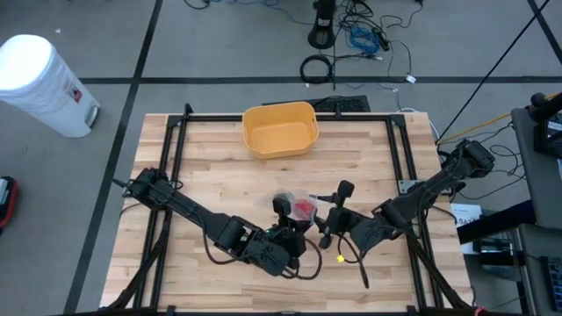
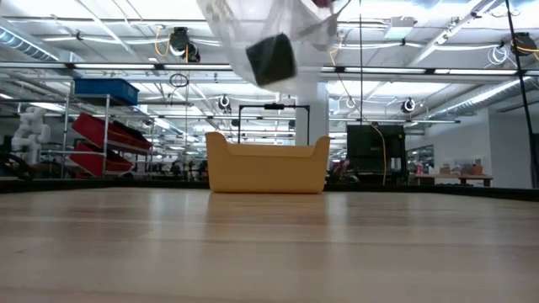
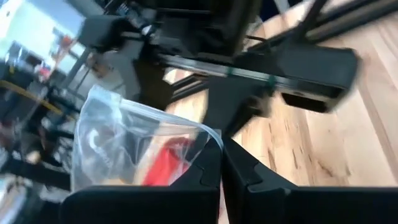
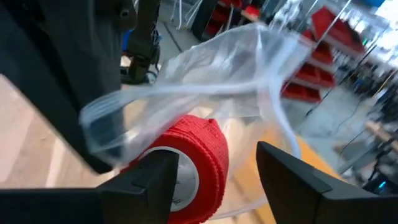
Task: Roll bandage
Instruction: Put the rolled red bandage into the transparent zip bag, then close the transparent zip bag
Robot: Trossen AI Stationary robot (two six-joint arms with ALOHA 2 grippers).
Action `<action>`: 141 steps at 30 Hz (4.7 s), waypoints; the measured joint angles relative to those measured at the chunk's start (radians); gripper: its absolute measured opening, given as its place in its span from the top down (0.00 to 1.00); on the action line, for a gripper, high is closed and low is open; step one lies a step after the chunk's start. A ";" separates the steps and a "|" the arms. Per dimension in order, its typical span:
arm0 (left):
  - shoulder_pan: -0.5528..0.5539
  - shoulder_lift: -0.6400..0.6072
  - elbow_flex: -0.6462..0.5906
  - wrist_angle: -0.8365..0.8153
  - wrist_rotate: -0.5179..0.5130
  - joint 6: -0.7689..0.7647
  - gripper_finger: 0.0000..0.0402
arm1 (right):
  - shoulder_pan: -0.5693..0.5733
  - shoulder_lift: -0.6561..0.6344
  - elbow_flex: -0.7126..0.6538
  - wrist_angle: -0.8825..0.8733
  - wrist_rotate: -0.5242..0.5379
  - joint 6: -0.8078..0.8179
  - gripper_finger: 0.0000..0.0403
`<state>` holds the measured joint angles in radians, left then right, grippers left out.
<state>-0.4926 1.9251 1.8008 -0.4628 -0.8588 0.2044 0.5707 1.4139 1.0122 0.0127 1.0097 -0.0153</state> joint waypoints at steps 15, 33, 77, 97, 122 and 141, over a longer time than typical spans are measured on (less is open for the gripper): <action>0.026 -0.125 0.000 0.027 0.134 -0.221 1.00 | -0.084 0.000 0.328 -0.468 -0.329 0.170 0.43; 0.029 -0.163 0.000 0.025 0.141 -0.196 1.00 | -0.129 0.000 0.591 -0.747 -0.549 0.077 0.25; -0.020 -0.146 -0.047 -0.375 0.542 -0.224 1.00 | -0.012 0.009 0.174 -0.456 -0.721 -0.109 0.26; -0.021 -0.068 -0.047 -0.382 0.596 -0.216 1.00 | -0.006 0.067 0.159 -0.250 -0.701 -0.240 0.26; -0.020 -0.068 -0.047 -0.365 0.538 -0.225 0.98 | -0.055 0.125 0.158 -0.167 -0.781 -0.328 0.82; -0.100 -0.072 -0.047 -0.324 0.301 -0.278 0.47 | -0.068 0.121 0.158 -0.245 -0.771 -0.288 1.00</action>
<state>-0.5929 1.8536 1.7538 -0.7864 -0.5574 -0.0736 0.5026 1.5352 1.1706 -0.2321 0.2386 -0.3030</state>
